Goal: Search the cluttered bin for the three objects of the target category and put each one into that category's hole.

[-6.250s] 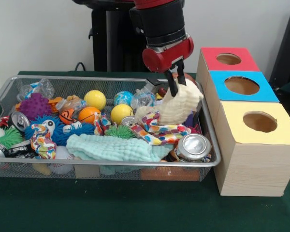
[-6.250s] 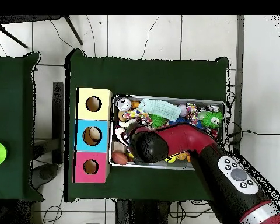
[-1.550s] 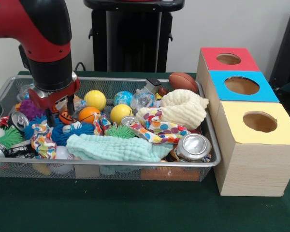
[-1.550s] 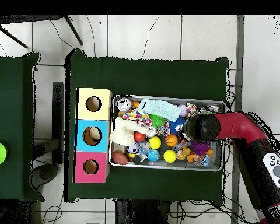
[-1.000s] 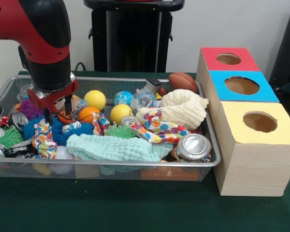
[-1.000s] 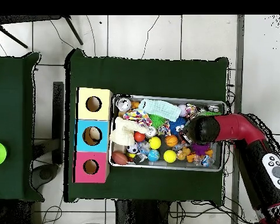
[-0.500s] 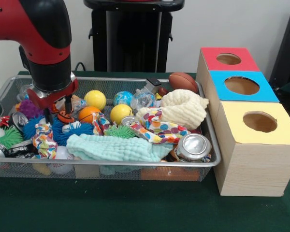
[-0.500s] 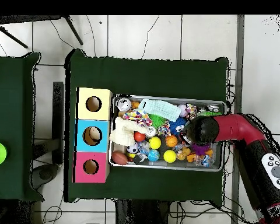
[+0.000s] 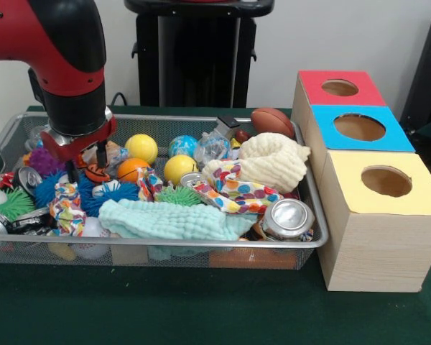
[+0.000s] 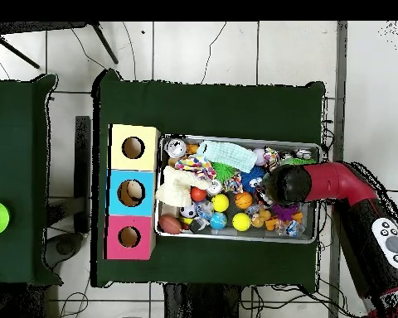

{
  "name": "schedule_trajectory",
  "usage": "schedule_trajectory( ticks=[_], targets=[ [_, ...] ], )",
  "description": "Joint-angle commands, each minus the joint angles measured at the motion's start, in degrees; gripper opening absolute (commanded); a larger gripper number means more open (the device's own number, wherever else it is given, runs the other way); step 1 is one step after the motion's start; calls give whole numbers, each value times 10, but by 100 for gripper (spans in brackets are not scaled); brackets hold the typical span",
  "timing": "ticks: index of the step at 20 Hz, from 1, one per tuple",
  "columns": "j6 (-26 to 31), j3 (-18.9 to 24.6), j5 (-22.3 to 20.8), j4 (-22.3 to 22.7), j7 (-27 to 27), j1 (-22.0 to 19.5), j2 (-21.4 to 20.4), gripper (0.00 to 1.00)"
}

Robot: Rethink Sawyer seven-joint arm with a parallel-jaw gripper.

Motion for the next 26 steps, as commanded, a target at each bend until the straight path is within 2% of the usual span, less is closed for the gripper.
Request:
schedule_trajectory(
  ticks=[1, 14, 19, 26],
  targets=[
    [63, -34, 2, -5, -113, -4, 26, 100],
    [42, -33, 13, 12, -98, -12, 42, 100],
    [40, -41, 6, 13, -82, -1, 42, 100],
    [37, -48, -6, 16, -90, 2, 37, 100]
  ],
)
